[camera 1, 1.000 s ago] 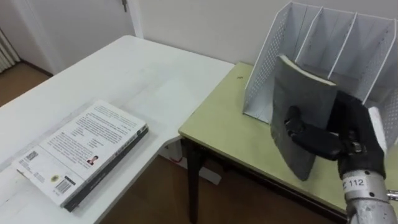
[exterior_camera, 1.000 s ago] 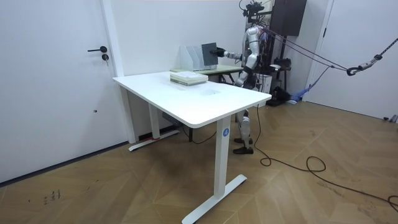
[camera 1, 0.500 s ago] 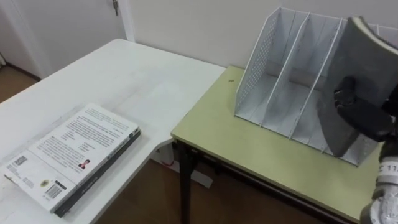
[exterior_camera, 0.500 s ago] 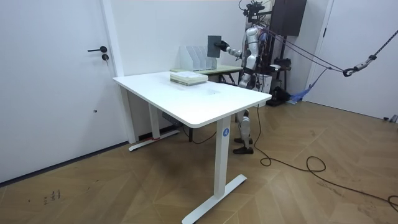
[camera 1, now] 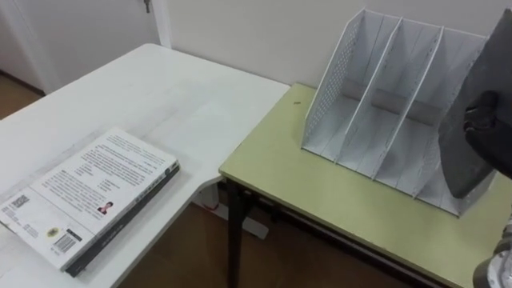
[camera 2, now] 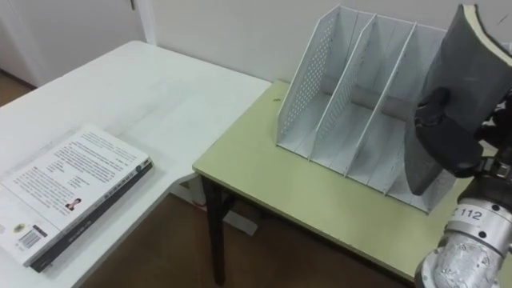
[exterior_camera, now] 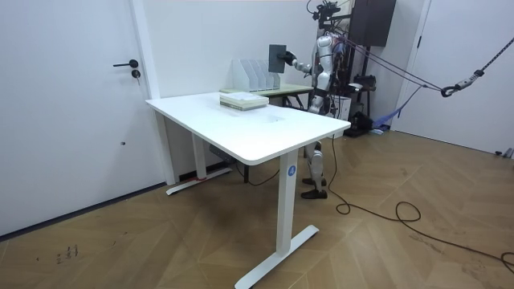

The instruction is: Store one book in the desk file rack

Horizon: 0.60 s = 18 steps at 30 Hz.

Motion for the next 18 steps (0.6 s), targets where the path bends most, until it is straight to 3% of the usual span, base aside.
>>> {"api": "perform_keyframes", "payload": {
  "at_steps": [7, 18],
  "knots": [
    [-0.005, -0.001, -0.005, -0.001, 0.0, 0.008, 0.018, 0.0, 0.0, 0.0, 0.001, 0.001, 0.003, 0.002, 0.001, 1.0, -0.002, 0.007, 0.0057, -0.003, 0.0, 0.0, -0.002, -0.001, -0.001, -0.002, 0.0, -0.002, -0.002, 0.0, 0.0, 0.0],
    [-0.005, 0.0, -0.002, 0.001, 0.001, 0.008, 0.021, 0.0, -0.001, -0.001, 0.001, 0.001, 0.003, 0.004, -0.001, 1.0, -0.003, 0.001, 0.0056, -0.005, -0.001, 0.0, -0.006, -0.001, -0.001, -0.004, 0.001, -0.002, 0.0, 0.0, 0.0, 0.0]
  ]
}}
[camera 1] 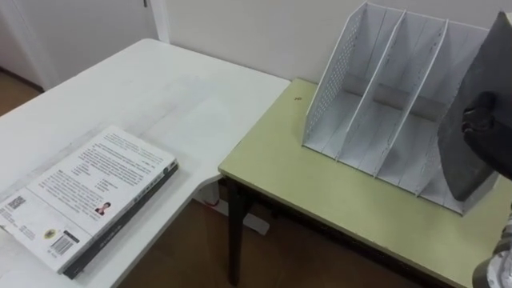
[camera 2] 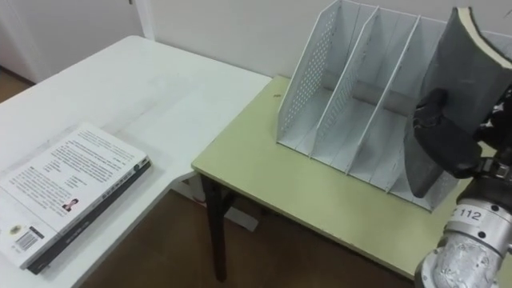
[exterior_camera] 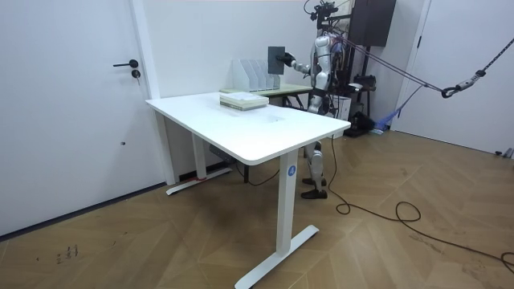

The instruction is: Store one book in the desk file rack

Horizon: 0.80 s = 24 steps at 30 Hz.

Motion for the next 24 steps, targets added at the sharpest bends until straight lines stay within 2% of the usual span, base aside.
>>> {"api": "perform_keyframes", "payload": {
  "at_steps": [8, 14, 16, 20, 24],
  "knots": [
    [0.001, 0.0, 0.009, 0.003, 0.0, 0.0, 0.0, 0.0, -0.061, -0.009, -0.003, 0.0, 0.0, 0.003, -0.001, 1.0, -0.003, -0.018, -0.0052, -0.007, 0.001, 0.0, 0.001, 0.0, 0.0, 0.0, -0.005, -0.027, -0.016, 0.003, 0.001, 0.02],
    [0.001, -0.002, 0.018, 0.002, 0.001, 0.015, 0.011, 0.0, -0.147, -0.017, -0.023, 0.059, 0.039, 0.007, -0.005, 1.0, -0.002, -0.017, -0.0062, -0.008, 0.003, -0.004, 0.001, 0.0, 0.0, 0.002, -0.004, -0.027, -0.014, 0.008, 0.001, 0.01],
    [0.001, -0.003, 0.018, -0.001, 0.001, 0.019, 0.011, 0.0, -0.182, -0.044, -0.031, 0.094, 0.073, 0.036, -0.019, 1.0, 0.0, -0.015, -0.0065, -0.008, 0.003, -0.007, 0.001, 0.0, 0.0, 0.003, -0.005, -0.03, -0.012, 0.008, 0.001, 0.0],
    [0.001, -0.003, 0.019, -0.005, 0.001, 0.034, 0.007, 0.0, -0.208, -0.048, -0.035, 0.124, 0.075, 0.05, -0.02, 1.0, -0.001, -0.015, -0.0063, -0.009, 0.003, -0.011, 0.006, 0.0, 0.0, 0.004, -0.005, -0.034, -0.007, 0.008, 0.001, 0.01],
    [-0.002, 0.001, 0.021, -0.012, 0.017, 0.045, 0.004, 0.0, -0.256, -0.06, -0.045, 0.151, 0.076, 0.093, -0.022, 1.0, -0.004, -0.015, -0.0053, -0.015, 0.004, -0.021, 0.008, 0.0, 0.0, 0.002, -0.008, -0.047, 0.003, 0.008, 0.001, 0.04]
  ]
}}
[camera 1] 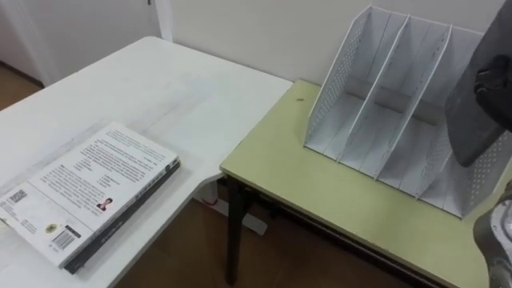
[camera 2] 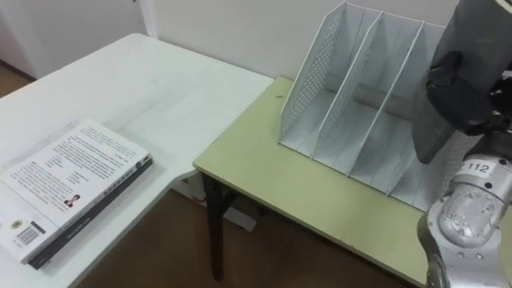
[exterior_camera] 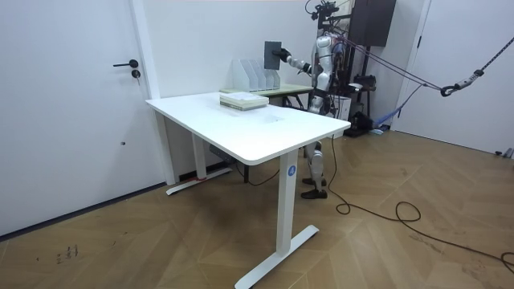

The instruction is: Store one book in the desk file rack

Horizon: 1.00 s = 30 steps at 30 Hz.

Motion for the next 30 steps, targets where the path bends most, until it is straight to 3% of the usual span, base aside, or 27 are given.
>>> {"api": "perform_keyframes", "payload": {
  "at_steps": [7, 11, 17, 24, 29, 30],
  "knots": [
    [-0.003, 0.005, 0.005, 0.004, 0.014, 0.006, -0.007, 0.0, -0.092, -0.109, -0.007, 0.046, 0.001, 0.01, -0.023, 1.0, 0.007, -0.008, 0.0047, 0.001, 0.002, -0.007, 0.002, 0.0, 0.0, 0.007, -0.001, -0.006, -0.001, 0.0, 0.0, 0.02],
    [-0.005, 0.006, 0.002, 0.005, 0.012, 0.019, -0.007, 0.0, -0.152, -0.11, -0.008, 0.127, -0.004, 0.016, -0.053, 1.0, 0.006, -0.006, 0.0057, 0.009, 0.002, -0.009, 0.002, 0.0, 0.0, 0.015, -0.004, -0.021, -0.002, 0.0, 0.0, 0.01],
    [-0.015, 0.006, 0.003, 0.003, 0.013, 0.042, -0.007, 0.0, -0.181, -0.11, -0.013, 0.193, -0.004, 0.062, -0.053, 1.0, 0.008, -0.002, 0.0051, 0.002, 0.001, -0.017, 0.004, 0.0, 0.0, 0.014, -0.007, -0.044, -0.002, 0.0, 0.0, 0.04],
    [-0.017, 0.006, 0.007, 0.003, 0.013, 0.058, -0.007, 0.0, -0.223, -0.11, -0.015, 0.261, -0.004, 0.064, -0.053, 1.0, 0.006, 0.006, 0.0005, 0.001, 0.0, -0.023, 0.006, 0.0, 0.001, 0.015, -0.009, -0.057, -0.002, 0.0, 0.0, 0.0],
    [-0.017, 0.001, 0.036, -0.003, 0.053, 0.061, -0.014, 0.0, -0.226, -0.118, -0.017, 0.294, -0.003, 0.071, -0.047, 1.0, 0.006, 0.004, 0.0004, 0.001, -0.001, -0.023, 0.006, 0.0, 0.001, 0.014, -0.009, -0.058, -0.002, 0.0, 0.0, 0.0],
    [-0.015, 0.001, 0.04, -0.009, 0.053, 0.063, -0.014, 0.0, -0.231, -0.122, -0.018, 0.294, 0.001, 0.084, -0.045, 1.0, 0.005, -0.004, 0.0041, 0.001, -0.001, -0.023, 0.006, 0.001, 0.001, 0.013, -0.009, -0.059, -0.002, 0.0, 0.001, 0.0]
  ]
}}
